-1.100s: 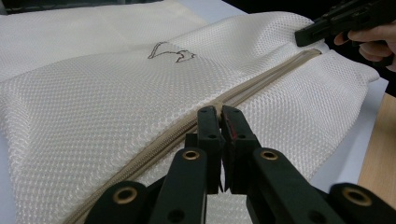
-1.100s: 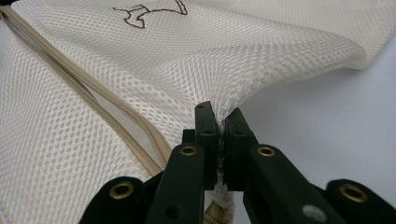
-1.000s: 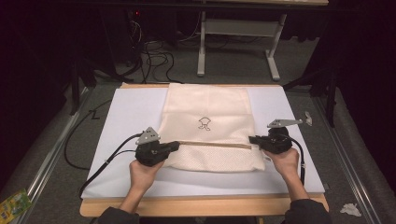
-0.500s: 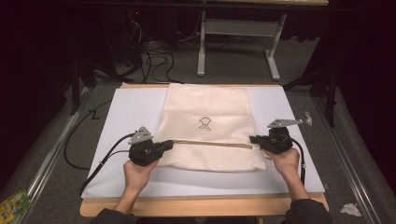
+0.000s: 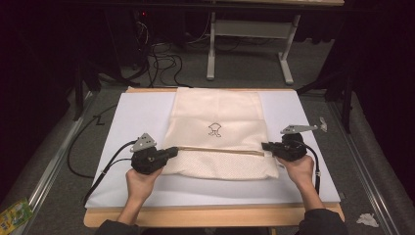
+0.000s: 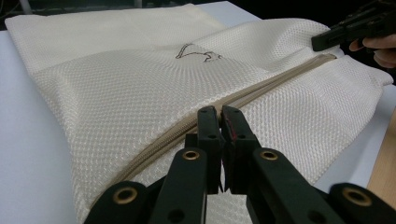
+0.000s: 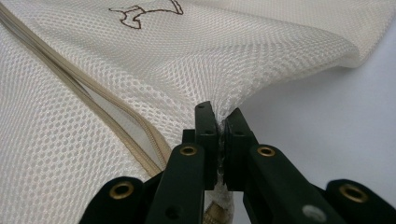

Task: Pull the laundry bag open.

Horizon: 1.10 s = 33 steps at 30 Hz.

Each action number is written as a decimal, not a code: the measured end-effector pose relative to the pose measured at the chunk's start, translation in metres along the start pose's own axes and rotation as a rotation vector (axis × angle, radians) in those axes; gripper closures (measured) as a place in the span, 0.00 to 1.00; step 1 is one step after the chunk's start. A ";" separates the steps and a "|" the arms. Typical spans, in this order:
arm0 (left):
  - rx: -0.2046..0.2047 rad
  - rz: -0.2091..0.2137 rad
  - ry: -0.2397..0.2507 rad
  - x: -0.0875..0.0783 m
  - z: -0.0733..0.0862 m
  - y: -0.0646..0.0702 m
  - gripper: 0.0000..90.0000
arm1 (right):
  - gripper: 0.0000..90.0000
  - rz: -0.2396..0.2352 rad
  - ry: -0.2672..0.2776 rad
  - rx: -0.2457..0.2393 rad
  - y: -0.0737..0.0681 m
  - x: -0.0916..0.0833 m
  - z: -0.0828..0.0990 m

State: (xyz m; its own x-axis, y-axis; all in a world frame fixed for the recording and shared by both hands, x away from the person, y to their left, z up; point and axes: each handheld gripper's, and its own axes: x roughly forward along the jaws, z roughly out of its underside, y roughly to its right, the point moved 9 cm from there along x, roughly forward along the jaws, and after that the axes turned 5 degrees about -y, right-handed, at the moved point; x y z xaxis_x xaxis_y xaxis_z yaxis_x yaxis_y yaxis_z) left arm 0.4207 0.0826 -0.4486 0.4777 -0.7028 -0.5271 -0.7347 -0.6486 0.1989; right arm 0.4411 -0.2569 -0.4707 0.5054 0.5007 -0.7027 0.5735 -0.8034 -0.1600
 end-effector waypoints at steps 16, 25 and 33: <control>-0.017 -0.014 0.010 -0.009 0.003 -0.008 0.97 | 0.98 0.005 -0.006 0.006 0.002 0.000 0.001; -0.026 -0.033 0.025 -0.015 0.002 -0.014 0.97 | 0.98 0.014 -0.005 -0.001 0.002 0.001 0.000; -0.039 -0.045 0.029 -0.021 0.004 -0.019 0.97 | 0.98 0.018 -0.002 0.004 0.005 -0.001 0.002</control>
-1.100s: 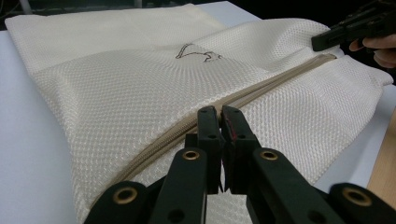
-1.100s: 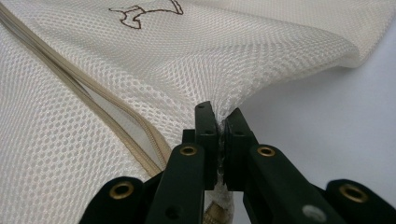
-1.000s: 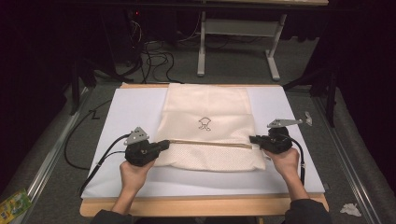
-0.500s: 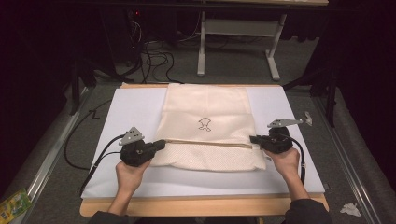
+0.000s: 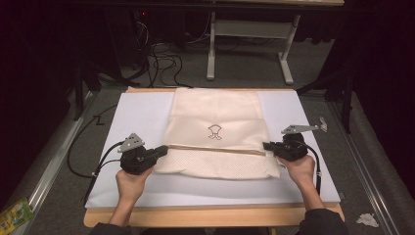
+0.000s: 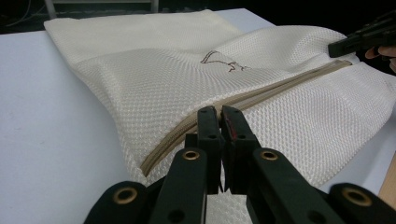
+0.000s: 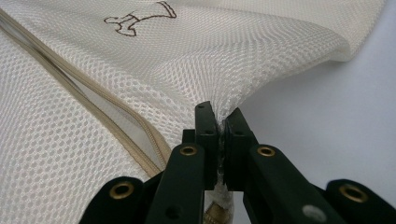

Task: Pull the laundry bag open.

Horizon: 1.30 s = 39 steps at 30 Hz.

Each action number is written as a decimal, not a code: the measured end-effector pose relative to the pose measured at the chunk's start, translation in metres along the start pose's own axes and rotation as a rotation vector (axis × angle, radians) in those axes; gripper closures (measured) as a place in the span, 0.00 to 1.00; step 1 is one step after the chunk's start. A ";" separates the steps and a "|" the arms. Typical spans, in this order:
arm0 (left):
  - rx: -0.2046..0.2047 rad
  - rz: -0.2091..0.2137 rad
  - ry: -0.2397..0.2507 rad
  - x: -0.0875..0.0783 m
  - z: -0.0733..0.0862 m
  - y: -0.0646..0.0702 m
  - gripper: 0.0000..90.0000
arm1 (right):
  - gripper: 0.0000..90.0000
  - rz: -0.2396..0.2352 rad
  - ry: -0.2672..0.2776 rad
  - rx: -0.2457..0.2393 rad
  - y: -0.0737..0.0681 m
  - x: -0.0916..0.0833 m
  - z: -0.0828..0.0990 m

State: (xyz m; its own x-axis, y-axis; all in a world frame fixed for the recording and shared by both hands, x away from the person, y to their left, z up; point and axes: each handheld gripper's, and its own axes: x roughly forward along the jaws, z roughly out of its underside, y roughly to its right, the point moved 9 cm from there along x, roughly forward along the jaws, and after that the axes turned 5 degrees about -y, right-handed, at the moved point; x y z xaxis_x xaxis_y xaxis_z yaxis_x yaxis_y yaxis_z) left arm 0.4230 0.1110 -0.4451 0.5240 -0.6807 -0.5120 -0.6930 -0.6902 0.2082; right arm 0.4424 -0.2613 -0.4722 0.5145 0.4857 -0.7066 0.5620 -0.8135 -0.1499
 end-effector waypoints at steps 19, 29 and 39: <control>0.012 -0.029 -0.004 -0.007 0.002 -0.007 0.97 | 0.98 0.026 0.000 -0.017 0.001 -0.001 -0.001; -0.002 -0.044 -0.007 -0.013 0.004 -0.014 0.97 | 0.98 0.031 0.004 -0.020 0.001 -0.001 -0.002; -0.009 -0.063 -0.018 -0.018 0.005 -0.022 0.97 | 0.98 0.044 -0.001 -0.009 0.007 -0.002 0.001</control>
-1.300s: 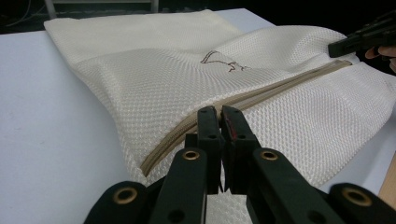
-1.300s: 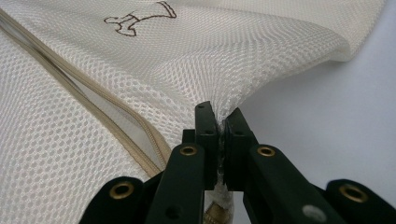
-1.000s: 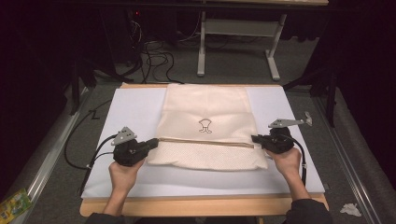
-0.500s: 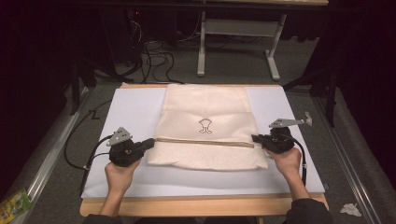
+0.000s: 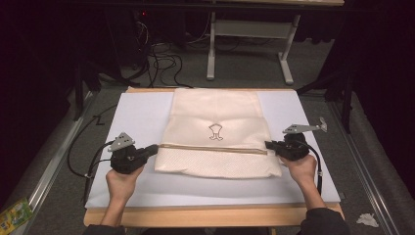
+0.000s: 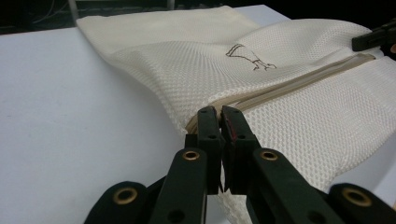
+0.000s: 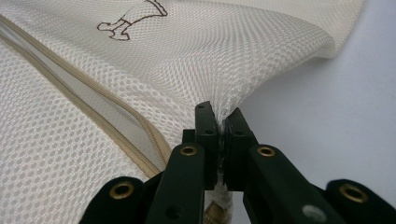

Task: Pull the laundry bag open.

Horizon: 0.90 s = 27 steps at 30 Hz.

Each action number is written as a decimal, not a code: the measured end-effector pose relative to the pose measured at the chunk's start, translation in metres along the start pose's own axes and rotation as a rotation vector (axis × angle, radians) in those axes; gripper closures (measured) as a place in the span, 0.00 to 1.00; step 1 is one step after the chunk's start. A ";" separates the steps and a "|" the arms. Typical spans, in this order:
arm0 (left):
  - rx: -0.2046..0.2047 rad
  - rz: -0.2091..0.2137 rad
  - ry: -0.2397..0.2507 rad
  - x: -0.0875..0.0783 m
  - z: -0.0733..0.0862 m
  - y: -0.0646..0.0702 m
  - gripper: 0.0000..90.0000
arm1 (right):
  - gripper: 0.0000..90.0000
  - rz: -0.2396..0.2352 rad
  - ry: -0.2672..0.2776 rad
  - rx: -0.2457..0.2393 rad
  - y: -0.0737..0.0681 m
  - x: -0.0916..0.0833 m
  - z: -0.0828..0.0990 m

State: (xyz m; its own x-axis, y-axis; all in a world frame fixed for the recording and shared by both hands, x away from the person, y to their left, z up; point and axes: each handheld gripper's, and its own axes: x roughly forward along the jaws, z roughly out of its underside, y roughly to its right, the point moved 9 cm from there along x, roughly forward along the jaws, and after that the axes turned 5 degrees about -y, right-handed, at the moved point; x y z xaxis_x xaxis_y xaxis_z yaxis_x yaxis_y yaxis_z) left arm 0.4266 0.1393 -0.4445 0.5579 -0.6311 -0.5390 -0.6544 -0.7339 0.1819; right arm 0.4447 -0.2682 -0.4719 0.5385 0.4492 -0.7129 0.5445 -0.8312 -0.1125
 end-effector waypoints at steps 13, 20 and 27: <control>-0.009 -0.018 -0.018 -0.001 0.008 -0.006 0.97 | 0.98 -0.001 0.001 -0.006 0.001 0.003 -0.001; -0.005 -0.039 -0.041 0.000 0.013 -0.009 0.97 | 0.98 0.003 -0.005 0.000 0.002 0.005 -0.001; -0.017 -0.046 -0.047 0.000 0.015 -0.012 0.97 | 0.98 0.013 -0.018 -0.002 0.002 0.008 -0.001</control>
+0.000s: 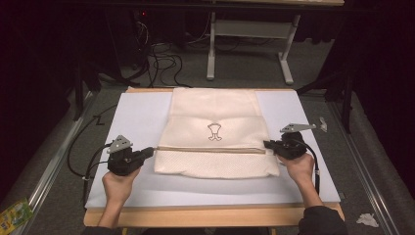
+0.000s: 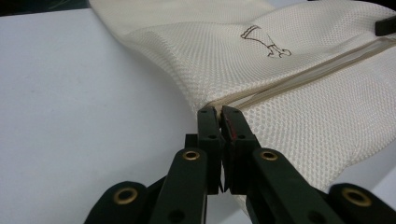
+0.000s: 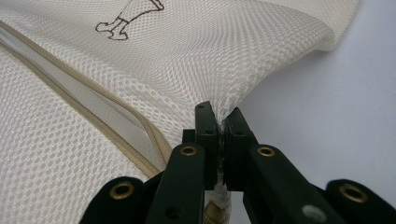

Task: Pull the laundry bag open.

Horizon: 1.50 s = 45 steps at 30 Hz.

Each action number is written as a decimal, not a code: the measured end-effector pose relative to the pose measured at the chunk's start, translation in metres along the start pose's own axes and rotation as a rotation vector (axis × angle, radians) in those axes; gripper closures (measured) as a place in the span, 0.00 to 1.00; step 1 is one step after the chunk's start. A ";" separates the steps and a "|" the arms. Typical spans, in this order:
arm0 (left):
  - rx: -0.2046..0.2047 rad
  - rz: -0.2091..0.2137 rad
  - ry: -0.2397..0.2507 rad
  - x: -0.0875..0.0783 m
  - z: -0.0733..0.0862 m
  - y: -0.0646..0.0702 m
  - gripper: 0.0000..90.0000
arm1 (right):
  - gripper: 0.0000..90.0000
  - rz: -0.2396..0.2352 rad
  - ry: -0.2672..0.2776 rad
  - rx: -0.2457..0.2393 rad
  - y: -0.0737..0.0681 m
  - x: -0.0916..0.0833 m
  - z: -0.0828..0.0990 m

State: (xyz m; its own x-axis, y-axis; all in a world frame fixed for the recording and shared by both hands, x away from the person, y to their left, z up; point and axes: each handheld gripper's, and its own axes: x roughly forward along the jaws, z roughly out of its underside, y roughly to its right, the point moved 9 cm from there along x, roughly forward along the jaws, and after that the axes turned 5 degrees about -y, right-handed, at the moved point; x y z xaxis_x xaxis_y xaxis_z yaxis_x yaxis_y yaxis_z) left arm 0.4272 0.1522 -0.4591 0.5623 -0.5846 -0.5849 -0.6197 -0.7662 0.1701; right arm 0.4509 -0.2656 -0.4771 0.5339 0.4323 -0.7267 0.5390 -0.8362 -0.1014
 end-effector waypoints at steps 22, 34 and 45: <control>-0.009 0.018 -0.071 0.016 0.017 0.001 0.97 | 0.97 -0.030 -0.023 0.073 0.005 0.019 0.016; -0.024 0.015 -0.100 0.028 0.027 -0.006 0.96 | 0.95 -0.021 -0.016 0.101 0.006 0.029 0.023; -0.023 0.007 -0.128 0.036 0.034 -0.006 0.96 | 0.94 0.008 -0.029 0.096 0.007 0.035 0.028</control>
State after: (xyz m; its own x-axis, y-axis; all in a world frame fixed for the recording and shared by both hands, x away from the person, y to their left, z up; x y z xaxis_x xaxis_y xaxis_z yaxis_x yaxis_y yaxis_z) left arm 0.4324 0.1452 -0.5085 0.4825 -0.5528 -0.6794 -0.6101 -0.7687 0.1921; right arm 0.4554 -0.2650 -0.5221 0.5178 0.4167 -0.7472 0.4692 -0.8686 -0.1593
